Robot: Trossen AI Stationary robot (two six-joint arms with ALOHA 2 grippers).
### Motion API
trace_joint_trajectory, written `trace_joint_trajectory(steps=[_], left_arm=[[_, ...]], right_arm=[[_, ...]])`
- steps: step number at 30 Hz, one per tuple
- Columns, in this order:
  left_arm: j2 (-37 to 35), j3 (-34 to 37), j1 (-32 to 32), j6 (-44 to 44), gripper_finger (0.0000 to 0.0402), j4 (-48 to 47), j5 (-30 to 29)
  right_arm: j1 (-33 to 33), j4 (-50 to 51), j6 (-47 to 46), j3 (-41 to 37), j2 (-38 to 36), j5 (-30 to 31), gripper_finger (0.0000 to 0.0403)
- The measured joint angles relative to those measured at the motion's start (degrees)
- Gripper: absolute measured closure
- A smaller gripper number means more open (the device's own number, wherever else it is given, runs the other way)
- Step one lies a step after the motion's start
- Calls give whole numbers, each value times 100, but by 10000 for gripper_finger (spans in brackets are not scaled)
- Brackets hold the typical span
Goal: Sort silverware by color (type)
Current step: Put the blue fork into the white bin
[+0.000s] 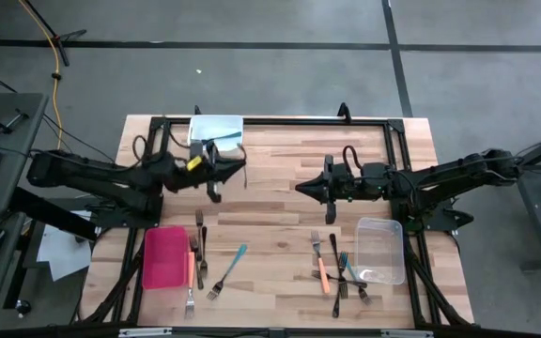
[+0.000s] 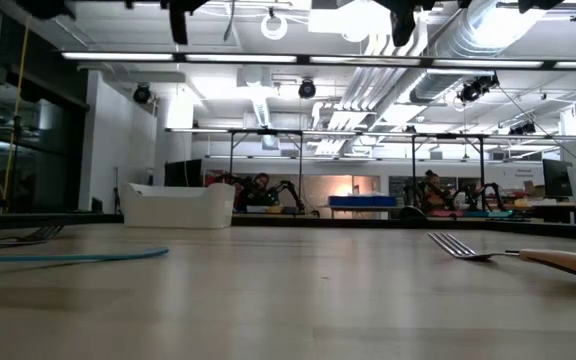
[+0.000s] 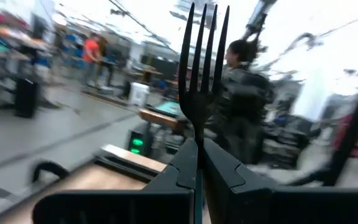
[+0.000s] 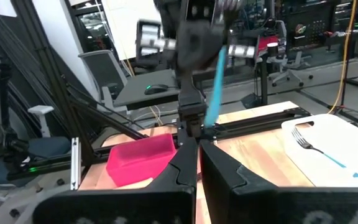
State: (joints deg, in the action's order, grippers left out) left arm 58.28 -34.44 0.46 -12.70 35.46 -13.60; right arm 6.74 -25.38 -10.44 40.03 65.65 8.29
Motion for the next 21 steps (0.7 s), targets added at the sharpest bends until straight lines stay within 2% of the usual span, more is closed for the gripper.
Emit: trace_joint_trajectory(steps=[5,9,12,17,21], left_arm=[[6,-1405,961,852,401,-1992,593],[194,-2588,1969,1623,401,-4132,647],[463,-3375,2802,2102,401,-5301,647],[1169,-4283,3996,2715,401,-6676,646],[1840,-4637,4649,3116,401,-7456,651]], right_arm=[[0,-14,0,0,0,32,398],[0,-16,0,0,0,49,398],[0,-16,0,0,0,98,398],[0,-16,24,0,0,300,398],[0,-16,5,0,0,324,398]])
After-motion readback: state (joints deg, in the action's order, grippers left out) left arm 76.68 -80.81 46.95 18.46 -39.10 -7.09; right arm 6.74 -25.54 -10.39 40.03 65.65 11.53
